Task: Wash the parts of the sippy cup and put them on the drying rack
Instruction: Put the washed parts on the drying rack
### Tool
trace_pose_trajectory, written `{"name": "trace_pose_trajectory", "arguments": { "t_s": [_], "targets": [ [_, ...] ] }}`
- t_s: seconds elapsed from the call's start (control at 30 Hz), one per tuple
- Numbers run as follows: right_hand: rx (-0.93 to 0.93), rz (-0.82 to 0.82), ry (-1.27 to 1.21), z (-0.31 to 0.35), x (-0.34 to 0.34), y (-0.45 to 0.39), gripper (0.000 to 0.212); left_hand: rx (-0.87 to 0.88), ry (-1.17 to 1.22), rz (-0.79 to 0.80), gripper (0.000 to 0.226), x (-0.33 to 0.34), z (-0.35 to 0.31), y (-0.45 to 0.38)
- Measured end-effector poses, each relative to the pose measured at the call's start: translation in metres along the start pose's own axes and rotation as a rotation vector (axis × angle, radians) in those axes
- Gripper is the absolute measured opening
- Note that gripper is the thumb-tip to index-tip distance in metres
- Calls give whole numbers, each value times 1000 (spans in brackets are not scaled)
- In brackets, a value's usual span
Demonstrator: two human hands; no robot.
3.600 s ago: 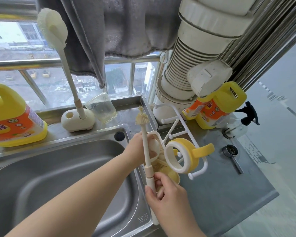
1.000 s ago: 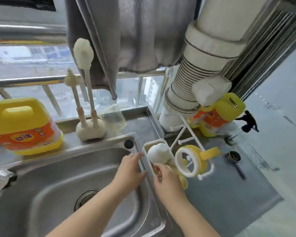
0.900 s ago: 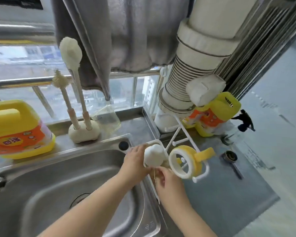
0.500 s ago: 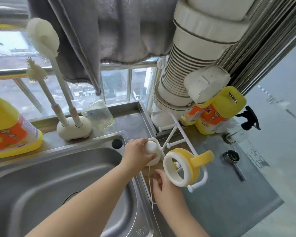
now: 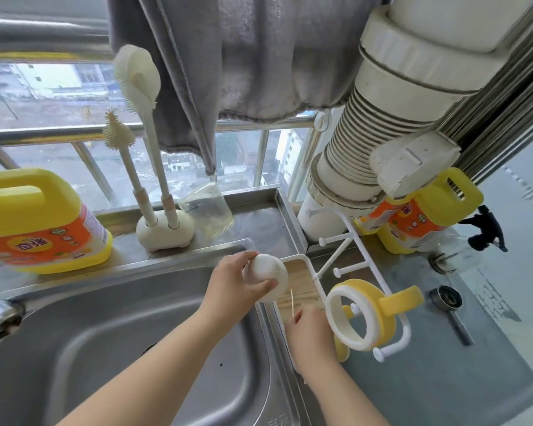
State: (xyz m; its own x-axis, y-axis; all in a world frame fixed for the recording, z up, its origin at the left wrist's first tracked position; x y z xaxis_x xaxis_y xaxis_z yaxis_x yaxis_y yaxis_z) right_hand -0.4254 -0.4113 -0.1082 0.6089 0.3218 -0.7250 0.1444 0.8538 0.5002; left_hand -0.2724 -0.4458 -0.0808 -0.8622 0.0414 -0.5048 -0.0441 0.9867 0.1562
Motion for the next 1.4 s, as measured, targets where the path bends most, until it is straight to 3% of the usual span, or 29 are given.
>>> {"name": "trace_pose_trajectory", "arguments": {
  "t_s": [0.1,0.3,0.47,0.57,0.7,0.87,0.97,1.13,1.23,1.4],
  "targets": [
    [-98,-132,24,8,-5,10,16,-4,-3,3,56,-1,3,5],
    [-258,-137,-239,12,-5,49,13,27,-75,54,50,9,-2,10],
    [-323,-202,-289,-3,-5,75,28,113,-213,165,55,37,-15,11],
    [-366,-313,-280,-17,-1,89,6,162,-322,219,55,53,-21,14],
    [-433,-395,-257,-32,3,98,15,157,-450,236,54,66,-20,18],
    [-452,-356,-307,-38,3,99,17,87,-307,184,52,66,-21,13],
    [-458,-335,-327,-37,2,99,12,-57,45,97,44,54,-21,9],
    [-434,-260,-326,-30,3,90,22,-332,451,206,31,50,-8,5],
    [-430,-226,-301,-30,6,85,23,-372,483,151,28,52,3,7],
    [-397,-166,-309,-37,11,82,35,-233,351,129,37,50,-8,1]
  ]
}}
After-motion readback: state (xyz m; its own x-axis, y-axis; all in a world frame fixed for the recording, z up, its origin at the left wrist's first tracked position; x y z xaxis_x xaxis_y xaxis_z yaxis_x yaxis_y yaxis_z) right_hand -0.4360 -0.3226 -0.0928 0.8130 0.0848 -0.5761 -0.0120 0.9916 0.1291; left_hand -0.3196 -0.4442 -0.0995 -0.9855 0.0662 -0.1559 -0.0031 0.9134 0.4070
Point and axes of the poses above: each hand's wrist, its own y-axis away from the middle knuckle, its own x-axis out of the palm, z = x × y, the point moved 3 cm from there along -y, towards the middle knuckle, and after that the axes turned 7 degrees about z, right-handed, at the moved point
